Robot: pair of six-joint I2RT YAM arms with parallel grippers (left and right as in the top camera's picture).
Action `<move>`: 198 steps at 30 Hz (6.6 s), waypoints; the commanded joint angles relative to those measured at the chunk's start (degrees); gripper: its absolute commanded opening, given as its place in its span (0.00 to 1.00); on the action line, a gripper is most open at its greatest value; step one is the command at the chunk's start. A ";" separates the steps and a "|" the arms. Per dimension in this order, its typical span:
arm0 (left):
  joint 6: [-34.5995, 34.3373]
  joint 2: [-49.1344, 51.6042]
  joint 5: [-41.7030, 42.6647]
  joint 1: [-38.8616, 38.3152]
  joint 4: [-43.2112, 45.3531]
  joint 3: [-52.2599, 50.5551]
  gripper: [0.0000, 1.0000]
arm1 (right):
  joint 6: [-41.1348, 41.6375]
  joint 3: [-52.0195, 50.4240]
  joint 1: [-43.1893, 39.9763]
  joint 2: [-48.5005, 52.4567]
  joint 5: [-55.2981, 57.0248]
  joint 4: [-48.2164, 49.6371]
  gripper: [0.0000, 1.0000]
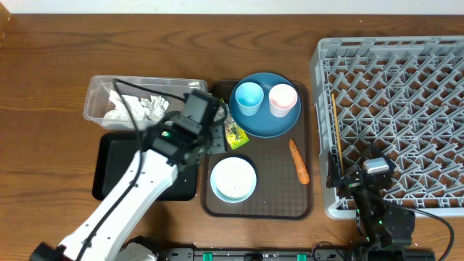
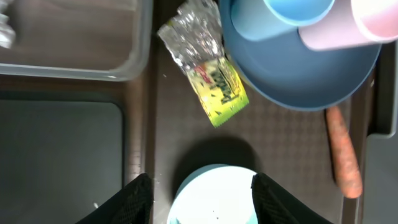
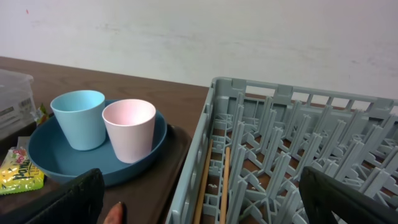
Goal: Sort waste into correct bins and load items into the dishwasher rack
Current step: 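Reach the left gripper to the foil snack wrapper and grasp it, then carry the snack wrapper into the clear bin and release, then move the left gripper right over the light blue bowl toward the carrot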
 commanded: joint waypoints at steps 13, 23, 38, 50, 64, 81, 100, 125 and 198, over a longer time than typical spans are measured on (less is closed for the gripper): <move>4.44 14.25 -1.92 -6.03 8.09 0.63 0.54 | -0.50 -0.09 0.26 -0.31 0.09 -0.17 0.99; 5.44 20.65 -3.17 -6.16 13.90 0.63 0.55 | -0.50 -0.09 0.26 -0.31 0.11 -0.17 0.99; 6.10 24.44 -12.20 -6.19 19.32 0.59 0.62 | -0.50 -0.09 0.26 -0.31 0.09 -0.17 0.99; 5.92 24.92 -12.20 -6.16 22.23 -0.81 0.64 | -0.52 -0.09 0.26 -0.31 0.09 -0.17 0.99; 4.90 24.94 -15.85 -6.16 22.16 -2.32 0.67 | -0.50 -0.09 0.26 -0.31 0.09 -0.17 0.99; 2.93 24.94 -15.82 -6.16 27.78 -9.18 0.36 | -0.50 -0.09 0.26 -0.31 0.11 -0.17 0.99; 2.95 7.61 -15.89 -6.16 21.20 -8.83 0.06 | -0.50 -0.09 0.26 -0.31 0.09 -0.17 0.99; -6.69 -1.53 -21.81 14.75 22.53 -8.85 0.10 | -0.50 -0.09 0.26 -0.31 0.09 -0.17 0.99; -10.01 8.81 -3.10 -21.62 -15.61 11.13 0.52 | -0.50 -0.09 0.26 -0.31 0.09 -0.17 0.99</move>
